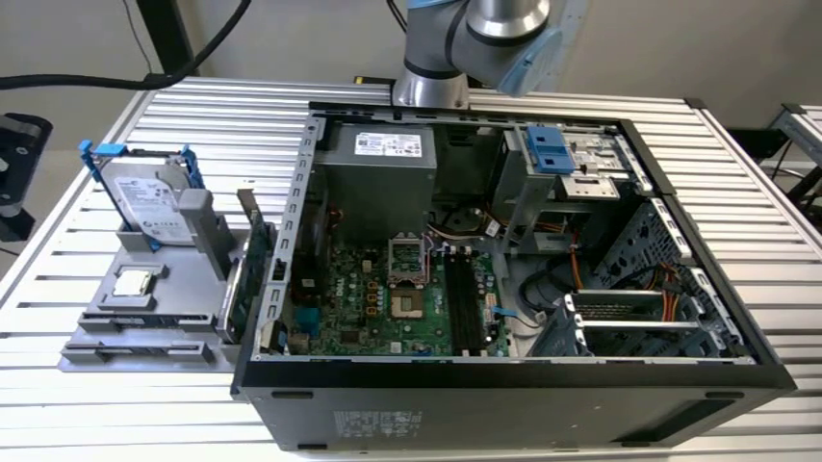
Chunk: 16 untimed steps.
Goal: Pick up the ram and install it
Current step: 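Pick up the ram and move it above insertion slot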
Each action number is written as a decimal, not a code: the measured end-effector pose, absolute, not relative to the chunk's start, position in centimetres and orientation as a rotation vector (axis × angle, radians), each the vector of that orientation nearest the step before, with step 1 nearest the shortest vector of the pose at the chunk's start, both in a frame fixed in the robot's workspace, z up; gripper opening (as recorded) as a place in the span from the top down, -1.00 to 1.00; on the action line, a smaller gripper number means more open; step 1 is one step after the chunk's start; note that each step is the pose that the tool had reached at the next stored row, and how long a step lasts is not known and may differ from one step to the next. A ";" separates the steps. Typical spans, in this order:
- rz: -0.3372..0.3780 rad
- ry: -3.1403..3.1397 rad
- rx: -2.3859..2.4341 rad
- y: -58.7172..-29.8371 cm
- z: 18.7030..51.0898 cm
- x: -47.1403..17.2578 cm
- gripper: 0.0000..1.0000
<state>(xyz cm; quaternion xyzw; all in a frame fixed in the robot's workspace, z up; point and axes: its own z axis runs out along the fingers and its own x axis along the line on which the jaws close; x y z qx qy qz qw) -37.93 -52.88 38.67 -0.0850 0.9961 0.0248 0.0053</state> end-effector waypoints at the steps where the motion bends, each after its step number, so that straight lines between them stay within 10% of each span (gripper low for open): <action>1: 0.078 3.117 -0.288 -52.9 38.7 -37.9 1.00; 16: 0.075 3.083 -0.577 -52.9 38.7 -37.9 1.00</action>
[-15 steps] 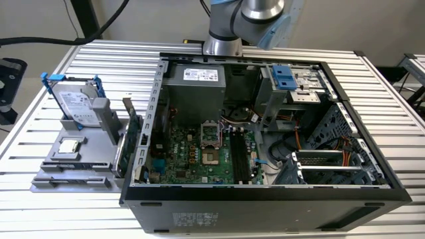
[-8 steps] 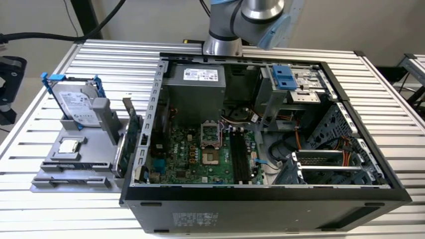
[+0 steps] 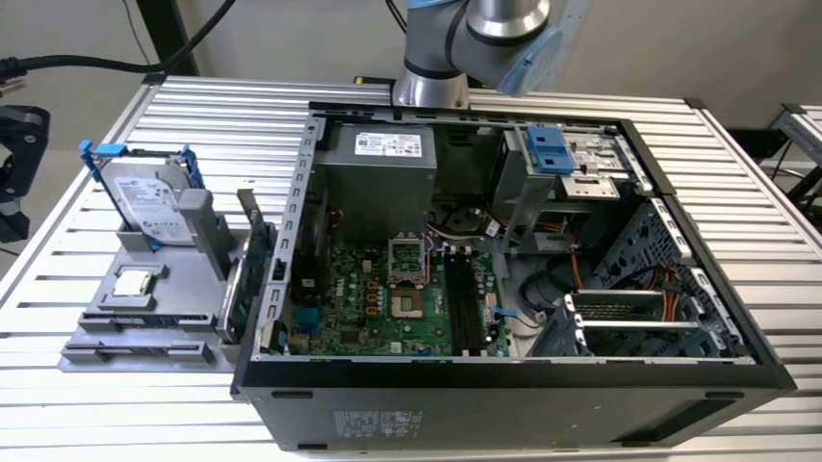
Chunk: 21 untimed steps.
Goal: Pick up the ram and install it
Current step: 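Pick up the ram and move it above insertion slot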
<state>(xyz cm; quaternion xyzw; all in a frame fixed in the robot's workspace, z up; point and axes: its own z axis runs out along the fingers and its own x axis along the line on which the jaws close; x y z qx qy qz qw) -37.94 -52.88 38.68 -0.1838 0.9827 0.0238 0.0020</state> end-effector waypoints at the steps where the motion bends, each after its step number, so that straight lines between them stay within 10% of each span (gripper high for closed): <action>1: 0.075 3.081 -0.591 -52.9 38.7 -37.9 1.00; 21: 0.075 3.020 -0.871 -52.9 38.7 -37.9 1.00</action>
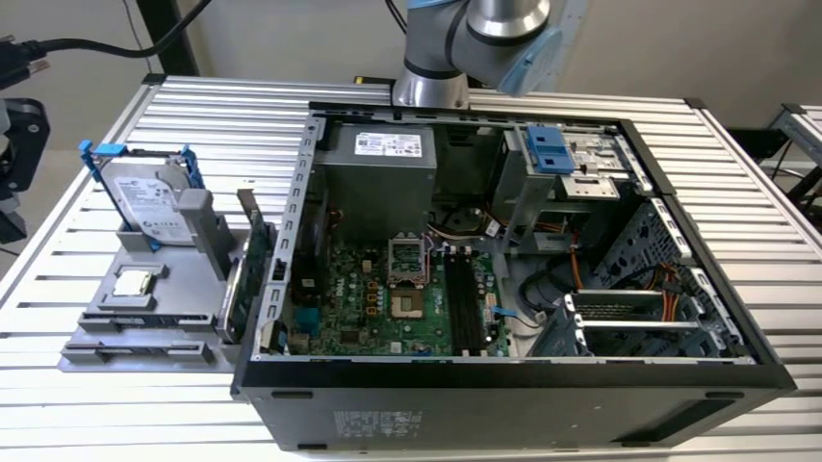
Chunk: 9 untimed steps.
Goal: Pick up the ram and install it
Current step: 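Pick up the ram and move it above insertion slot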
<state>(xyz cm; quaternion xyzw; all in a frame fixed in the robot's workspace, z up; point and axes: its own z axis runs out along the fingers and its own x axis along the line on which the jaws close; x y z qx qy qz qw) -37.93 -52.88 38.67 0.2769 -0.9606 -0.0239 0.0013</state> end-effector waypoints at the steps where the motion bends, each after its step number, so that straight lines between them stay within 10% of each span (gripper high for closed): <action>1: -0.075 -3.010 0.885 -52.9 38.7 -37.9 1.00; 9: -0.075 -2.970 1.007 -52.9 38.7 -37.9 1.00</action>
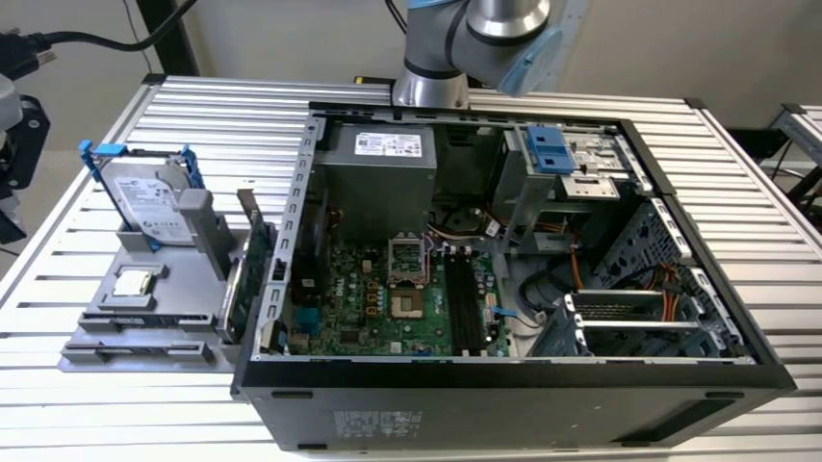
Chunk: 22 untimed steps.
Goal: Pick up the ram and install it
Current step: 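Pick up the ram and move it above insertion slot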
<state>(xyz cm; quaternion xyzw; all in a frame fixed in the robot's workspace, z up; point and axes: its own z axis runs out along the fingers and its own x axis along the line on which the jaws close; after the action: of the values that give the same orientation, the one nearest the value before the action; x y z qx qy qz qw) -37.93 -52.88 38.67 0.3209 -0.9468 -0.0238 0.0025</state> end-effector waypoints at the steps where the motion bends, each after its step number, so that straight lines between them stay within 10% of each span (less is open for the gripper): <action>1: -0.075 -2.965 1.021 -52.9 38.7 -37.9 1.00; 22: -0.073 -2.829 1.340 -52.9 38.7 -37.9 1.00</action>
<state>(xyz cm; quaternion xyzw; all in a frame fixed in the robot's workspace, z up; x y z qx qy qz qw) -37.93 -52.88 38.67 0.4280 -0.9035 -0.0233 0.0053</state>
